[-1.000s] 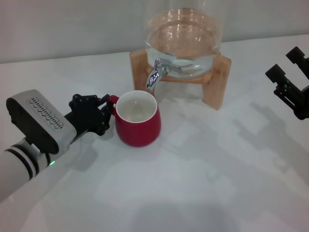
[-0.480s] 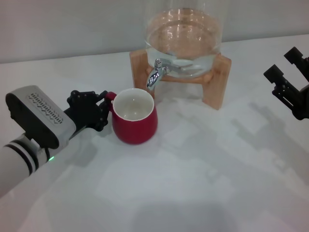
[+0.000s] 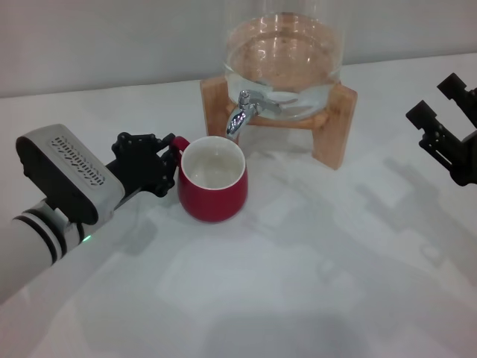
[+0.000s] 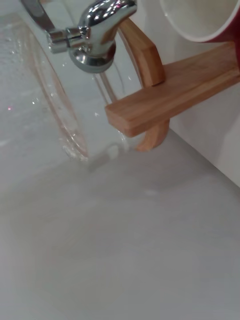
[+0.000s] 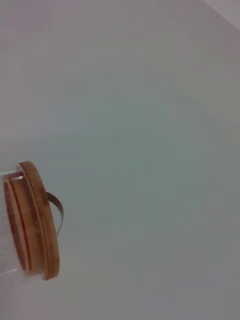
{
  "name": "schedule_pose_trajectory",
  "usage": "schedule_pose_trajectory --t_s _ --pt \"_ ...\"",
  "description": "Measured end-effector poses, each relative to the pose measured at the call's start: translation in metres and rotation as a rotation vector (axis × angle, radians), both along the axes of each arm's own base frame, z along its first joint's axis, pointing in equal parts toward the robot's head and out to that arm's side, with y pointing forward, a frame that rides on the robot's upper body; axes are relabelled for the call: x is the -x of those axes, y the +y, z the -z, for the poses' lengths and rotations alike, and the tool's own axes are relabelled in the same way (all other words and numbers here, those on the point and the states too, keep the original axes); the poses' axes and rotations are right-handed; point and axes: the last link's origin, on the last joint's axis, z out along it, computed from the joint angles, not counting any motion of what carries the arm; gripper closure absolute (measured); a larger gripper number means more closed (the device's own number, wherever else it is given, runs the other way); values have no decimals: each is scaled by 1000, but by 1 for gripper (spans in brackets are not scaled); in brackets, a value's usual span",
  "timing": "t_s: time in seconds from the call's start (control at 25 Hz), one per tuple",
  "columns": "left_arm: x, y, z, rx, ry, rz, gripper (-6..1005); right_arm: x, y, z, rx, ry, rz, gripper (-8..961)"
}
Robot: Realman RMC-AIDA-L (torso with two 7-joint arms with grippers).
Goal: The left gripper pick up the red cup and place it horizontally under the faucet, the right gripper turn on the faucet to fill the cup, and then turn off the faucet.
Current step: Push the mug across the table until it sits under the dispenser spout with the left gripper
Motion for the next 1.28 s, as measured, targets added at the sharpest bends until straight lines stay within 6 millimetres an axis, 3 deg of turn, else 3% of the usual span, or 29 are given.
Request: schedule_pose_trajectory --t_s 1.28 --pt "-4 -2 3 5 -21 -1 904 1 1 0 3 -1 -4 125"
